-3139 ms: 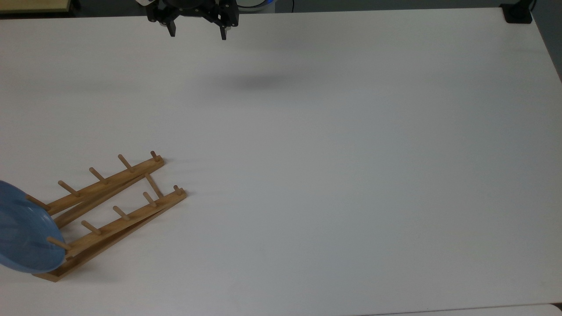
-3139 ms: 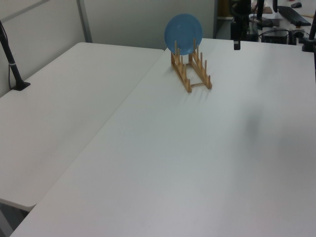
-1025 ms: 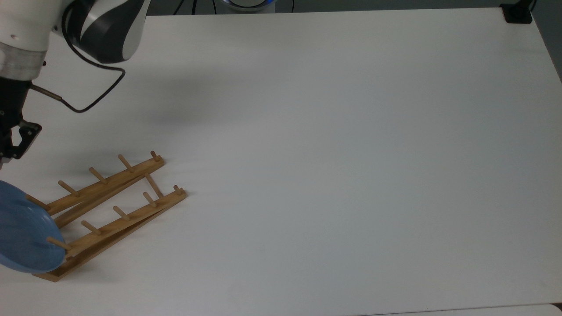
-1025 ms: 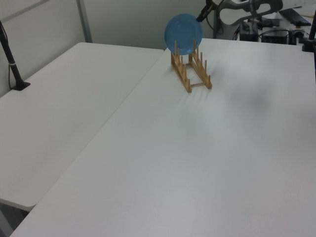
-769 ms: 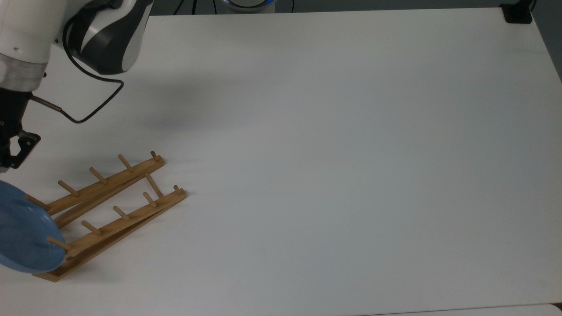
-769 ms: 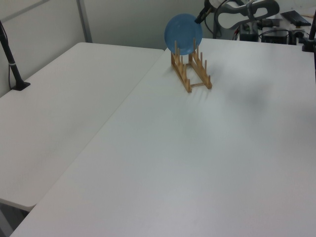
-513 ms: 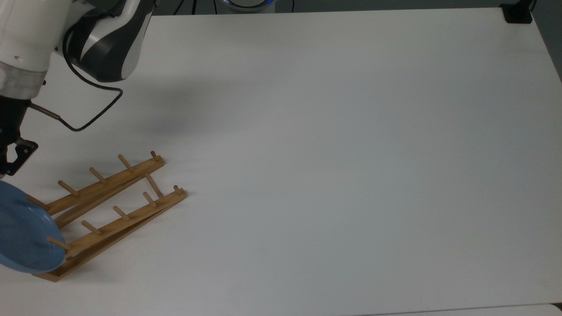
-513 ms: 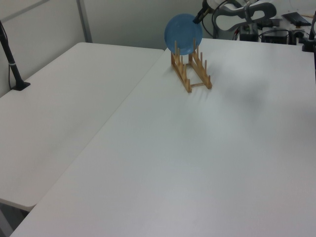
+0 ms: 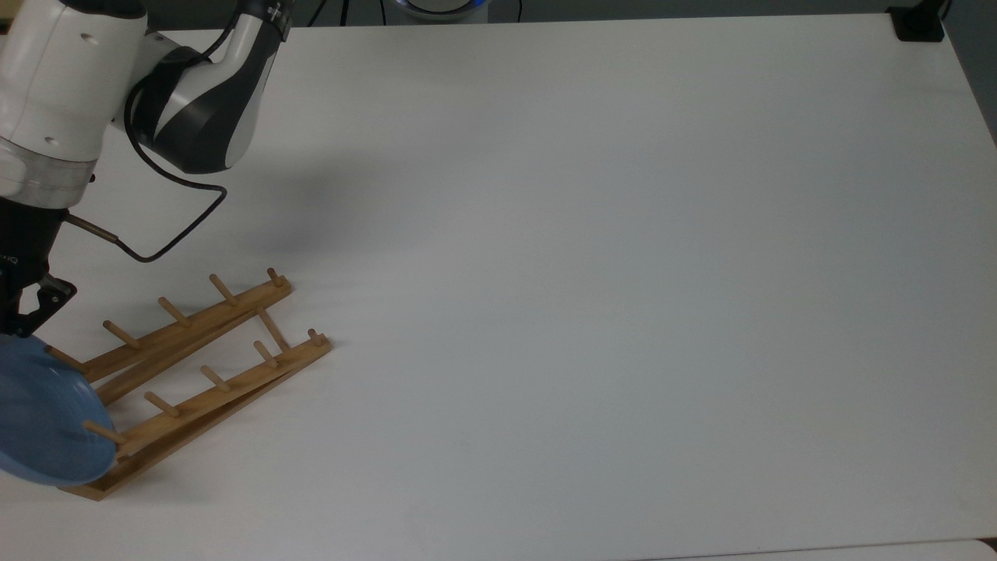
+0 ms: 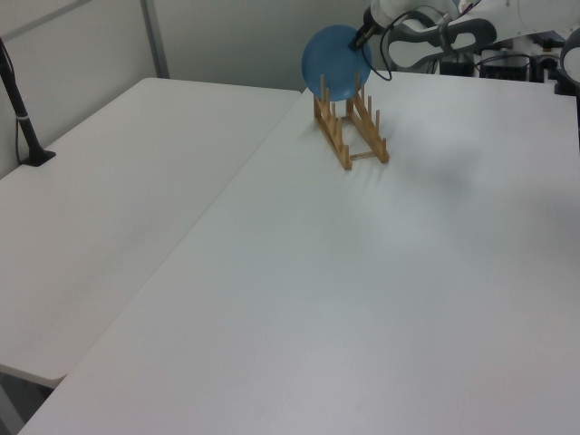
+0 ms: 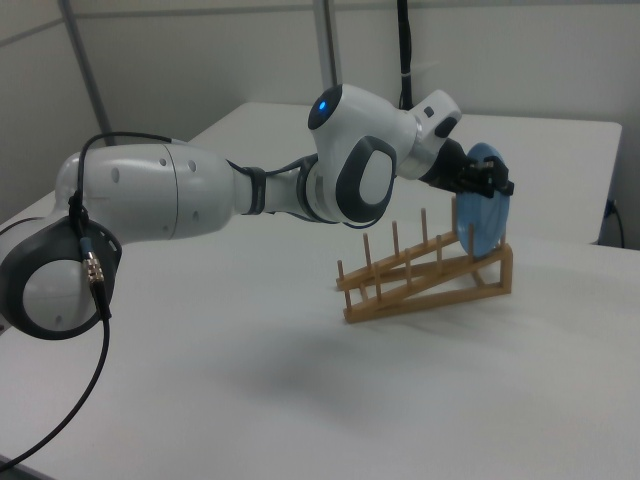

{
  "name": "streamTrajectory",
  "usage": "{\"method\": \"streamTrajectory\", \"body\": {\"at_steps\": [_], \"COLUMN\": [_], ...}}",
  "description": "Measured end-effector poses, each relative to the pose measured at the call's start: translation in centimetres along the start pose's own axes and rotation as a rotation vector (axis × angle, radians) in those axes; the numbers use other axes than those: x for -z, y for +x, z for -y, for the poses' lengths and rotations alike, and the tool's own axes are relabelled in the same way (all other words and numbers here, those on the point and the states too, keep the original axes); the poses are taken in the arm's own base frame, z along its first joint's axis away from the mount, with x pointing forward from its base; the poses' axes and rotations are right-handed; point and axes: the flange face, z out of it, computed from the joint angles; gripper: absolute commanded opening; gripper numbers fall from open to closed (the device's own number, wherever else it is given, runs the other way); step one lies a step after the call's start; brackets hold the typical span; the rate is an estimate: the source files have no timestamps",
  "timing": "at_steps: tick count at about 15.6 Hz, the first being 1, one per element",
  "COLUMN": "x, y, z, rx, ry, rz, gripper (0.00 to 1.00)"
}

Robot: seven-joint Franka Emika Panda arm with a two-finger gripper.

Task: Pick plate from plate rack
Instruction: 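Lift the blue plate up out of the rack slots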

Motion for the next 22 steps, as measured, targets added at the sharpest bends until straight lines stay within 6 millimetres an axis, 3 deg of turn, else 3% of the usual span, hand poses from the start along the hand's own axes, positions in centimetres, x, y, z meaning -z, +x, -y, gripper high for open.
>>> {"method": "streamTrajectory", "body": {"at_steps": [1,7,10,13,18,20,22], "x": [0.1,0.6,2.0,4.8,12.8,14.8,15.2], "y": [0.1,0.7,2.1,4.1,7.6,7.0,4.8], "z": [-0.1,-0.5,-1.5,-3.5,-8.6,-8.3,-6.4], "rx": [0.000,-0.002,-0.011,-0.059,-0.393,-0.520,-0.612], "ry": [-0.003,-0.011,-0.024,-0.037,-0.011,0.063,0.164], "rz": [-0.005,-0.026,-0.061,-0.108,-0.210,-0.184,-0.052], "gripper": [0.00,0.00,0.00,0.00,0.00,0.00,0.00]}}
